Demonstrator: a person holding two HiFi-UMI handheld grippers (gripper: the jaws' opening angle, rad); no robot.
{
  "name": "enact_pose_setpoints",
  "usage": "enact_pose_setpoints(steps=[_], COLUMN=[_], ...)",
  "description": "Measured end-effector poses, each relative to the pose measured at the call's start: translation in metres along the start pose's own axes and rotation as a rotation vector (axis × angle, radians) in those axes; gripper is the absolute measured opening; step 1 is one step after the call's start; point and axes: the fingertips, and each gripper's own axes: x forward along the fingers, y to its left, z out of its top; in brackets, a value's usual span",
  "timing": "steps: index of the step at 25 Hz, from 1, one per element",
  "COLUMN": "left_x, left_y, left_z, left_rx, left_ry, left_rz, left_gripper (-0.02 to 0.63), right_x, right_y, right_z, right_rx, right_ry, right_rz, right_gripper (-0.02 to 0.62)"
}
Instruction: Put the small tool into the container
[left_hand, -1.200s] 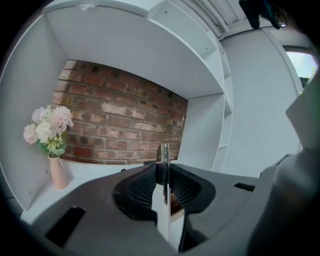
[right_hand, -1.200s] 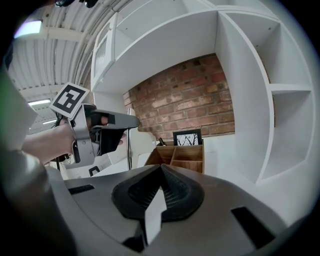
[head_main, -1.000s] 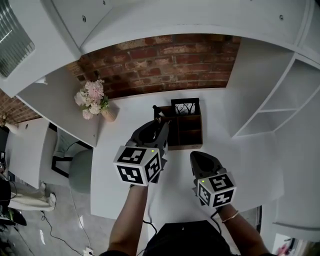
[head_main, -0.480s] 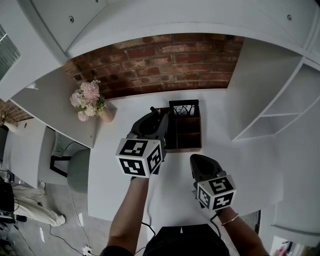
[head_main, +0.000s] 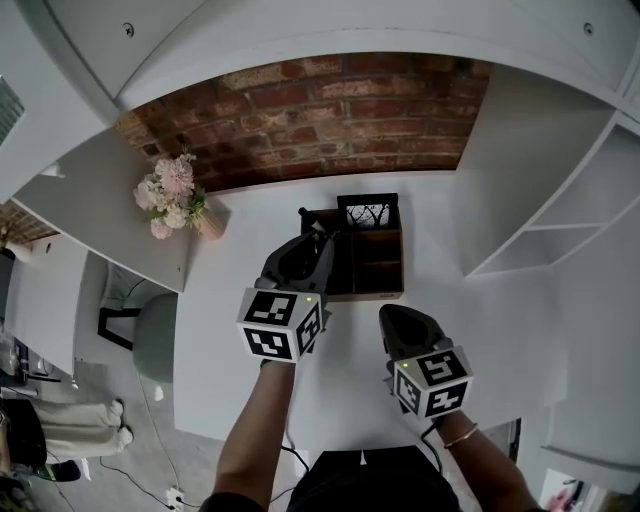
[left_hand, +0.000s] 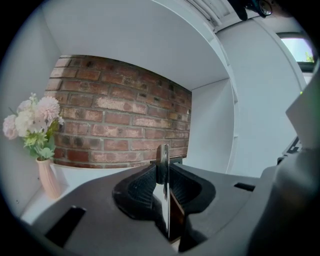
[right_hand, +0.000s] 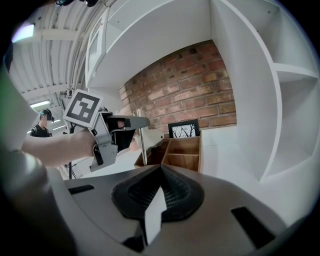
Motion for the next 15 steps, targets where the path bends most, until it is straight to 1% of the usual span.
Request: enact_pose_setpoints(steps=[7,15], left_x=[-0.003,0.001], left_y=[0.000,0.000], left_z=[-0.023,-0.042], left_rx=[0.010,0.016], left_ry=[0.061,0.132], left_rz=[0.019,0.040], left_gripper=[0.086,0.086], right_x=[-0.001,-0.004], right_y=[0.005,0.004], right_z=[-0.003,-0.005], right_rx=[-0.004,-0.004], right_ry=[0.007,0.008], right_rz=[0.002,-0.007], right_gripper=[0.005,0.005])
